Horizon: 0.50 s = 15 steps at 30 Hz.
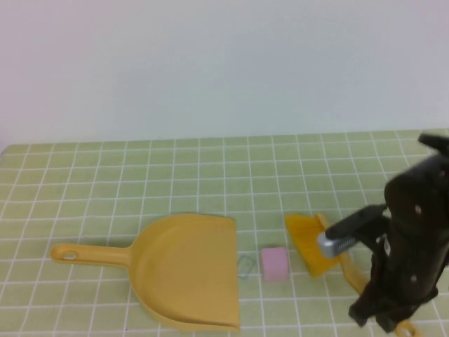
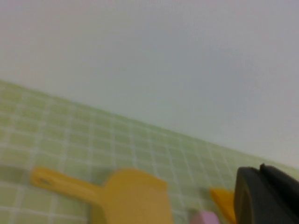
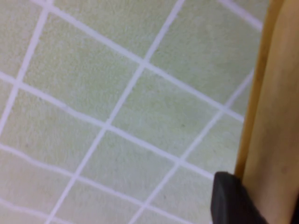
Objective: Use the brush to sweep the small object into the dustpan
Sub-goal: Pick up the broom from the table, then hand over the broom
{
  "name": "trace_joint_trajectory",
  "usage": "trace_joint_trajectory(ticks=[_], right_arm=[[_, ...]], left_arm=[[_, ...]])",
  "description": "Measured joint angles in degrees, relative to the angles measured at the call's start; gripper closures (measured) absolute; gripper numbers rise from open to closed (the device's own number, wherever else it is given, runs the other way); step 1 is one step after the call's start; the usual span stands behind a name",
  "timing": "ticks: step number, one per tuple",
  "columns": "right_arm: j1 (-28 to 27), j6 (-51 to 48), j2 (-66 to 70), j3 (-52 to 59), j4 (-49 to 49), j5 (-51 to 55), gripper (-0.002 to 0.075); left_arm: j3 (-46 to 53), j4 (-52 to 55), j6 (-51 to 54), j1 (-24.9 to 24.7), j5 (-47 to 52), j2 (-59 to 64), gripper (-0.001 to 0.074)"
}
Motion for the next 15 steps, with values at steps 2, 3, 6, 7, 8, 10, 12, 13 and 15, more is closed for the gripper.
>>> trace_joint_trajectory(ticks=[2,3,6,7,8,10,12,13,15], right_arm=[[0.00,-0.45,0.00,-3.74,-0.23,5.03,0.0539],[0.26,-0.45,-0.24,-5.95,-0.20,7.38,0.0539],[2.53,-1.97,-2.06,-11.55,-0.52,10.74,0.0539],[3.66,-2.06,-3.00,-13.28,-0.52,10.85,0.0539],[4.77,-2.06,-3.89,-14.66,-0.52,10.85,0.0539],[7.06,-1.88,-5.57,-18.03,-0.52,11.27,0.0539],[9.39,-1.31,-7.08,-20.85,0.15,12.27,0.0539],[10.80,-1.15,-7.97,-22.21,0.62,12.75,0.0539],[13.63,-0.45,-9.69,-24.24,2.54,13.37,0.0539]], left_arm=[[-1.38,-8.58,2.80,0.00,5.61,3.01,0.0738],[-1.50,-12.83,5.01,0.00,7.79,4.17,0.0738],[-1.50,-28.16,15.24,0.00,13.01,7.97,0.0735],[-1.50,-32.49,17.90,0.00,14.37,9.04,0.0725],[-1.50,-36.07,19.86,0.00,15.27,10.09,0.0706],[-1.50,-41.06,22.31,0.00,15.87,11.77,0.0647],[-1.50,-43.11,22.42,0.00,15.87,12.84,0.0558],[-1.50,-44.07,22.42,0.00,15.76,13.51,0.0498],[-1.50,-46.12,22.18,0.00,15.64,14.65,0.0376]])
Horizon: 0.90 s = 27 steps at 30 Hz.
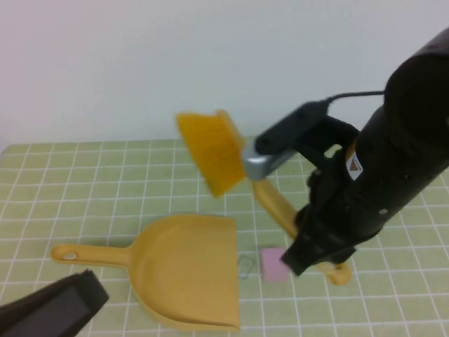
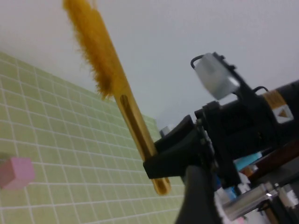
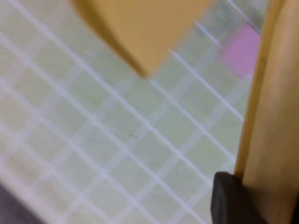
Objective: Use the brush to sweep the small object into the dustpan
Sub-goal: Hand over the broom
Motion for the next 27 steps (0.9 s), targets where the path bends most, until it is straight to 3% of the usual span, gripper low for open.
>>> trace_joint_trajectory(ticks=[3,7,14,23,27], right_arm=[[4.71,1.14,-2.56,-2.44,2.23,-0.37,0.0539],[11.25,3.55,-3.54,-4.33,3.97,-2.77,0.0539],[20.61,5.23,-3.21,-5.84,4.96,-5.26,0.0539],[25.06,5.76,-3.21,-5.83,5.52,-7.23,0.0539],[25.34,5.86,-3.21,-5.83,6.12,-8.79,0.0539]], left_arm=[[0.00,-3.23,-0.11,0.00,0.00,1.62,0.0250],[0.00,-5.23,-0.15,0.00,0.00,3.03,0.0199],[0.00,-5.23,0.24,0.00,0.00,3.26,0.0189],[0.00,-4.24,0.24,0.00,-1.51,3.26,0.0192],[0.00,-3.83,0.24,0.00,-1.71,3.26,0.0251]])
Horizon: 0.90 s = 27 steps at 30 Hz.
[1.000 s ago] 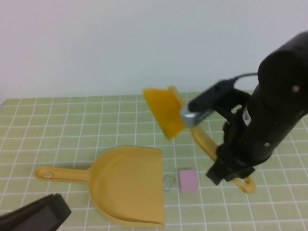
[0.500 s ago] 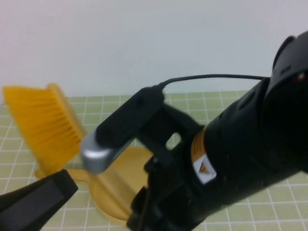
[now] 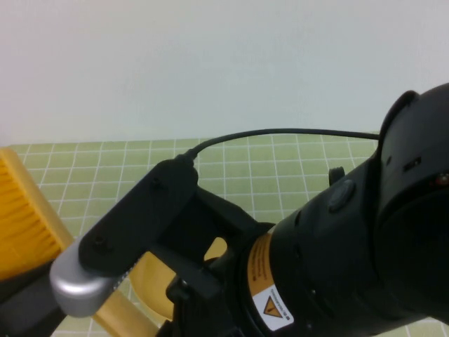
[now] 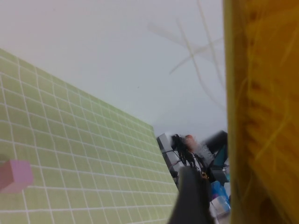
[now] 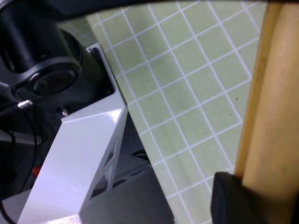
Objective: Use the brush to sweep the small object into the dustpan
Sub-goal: Hand over the broom
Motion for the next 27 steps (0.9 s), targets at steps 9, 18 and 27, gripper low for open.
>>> trace_joint_trajectory(ticks=[9,18,27], right_arm=[[0.25,-4.31,0.00,0.00,-0.33,-2.63,0.0539],[0.14,-10.01,0.34,0.00,-0.75,-4.16,0.0540],[-0.43,-11.93,4.20,0.00,2.90,-8.04,0.0488]], left_arm=[[0.00,-0.32,1.17,0.00,-0.38,0.00,0.0545],[0.00,-0.41,1.07,0.00,-1.10,0.00,0.0573],[0.10,2.47,2.39,0.00,-2.19,-0.10,0.0574]])
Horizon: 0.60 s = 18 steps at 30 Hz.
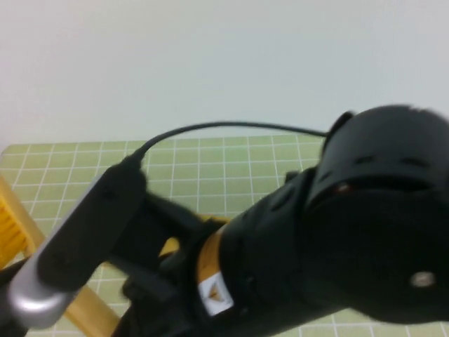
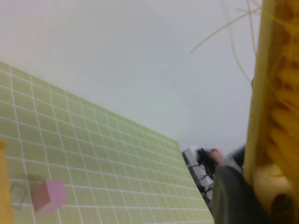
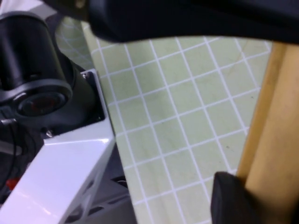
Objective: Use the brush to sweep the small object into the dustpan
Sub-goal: Hand over the broom
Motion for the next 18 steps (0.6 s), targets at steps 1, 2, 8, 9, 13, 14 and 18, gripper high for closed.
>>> trace_joint_trajectory(ticks=[1,2,8,9,13,14,18], right_arm=[[0.00,-0.30,0.40,0.00,0.84,-0.25,0.0461],[0.26,-0.42,0.66,0.00,1.97,-0.72,0.0430],[0.67,1.54,1.43,0.00,3.36,-1.56,0.0317],[0.41,1.67,1.27,0.00,3.47,-1.32,0.0314],[-1.11,2.01,-0.18,-0.52,4.83,1.50,0.0306],[-1.61,2.01,-0.85,-0.95,4.96,1.78,0.0306],[-4.14,2.01,-3.61,-1.95,6.44,2.07,0.0305]], left_arm=[[0.00,-0.02,0.10,0.00,0.00,0.00,0.0575],[0.00,-0.19,0.12,0.00,0.12,0.10,0.0578],[0.00,-2.37,0.21,0.00,1.65,0.22,0.0582],[0.00,-2.37,0.78,0.00,1.92,0.61,0.0582],[0.00,-2.37,2.11,0.00,2.34,3.04,0.0582],[0.00,-2.69,2.66,0.00,2.64,3.97,0.0582],[0.00,-2.47,6.62,0.00,2.60,8.22,0.0582]])
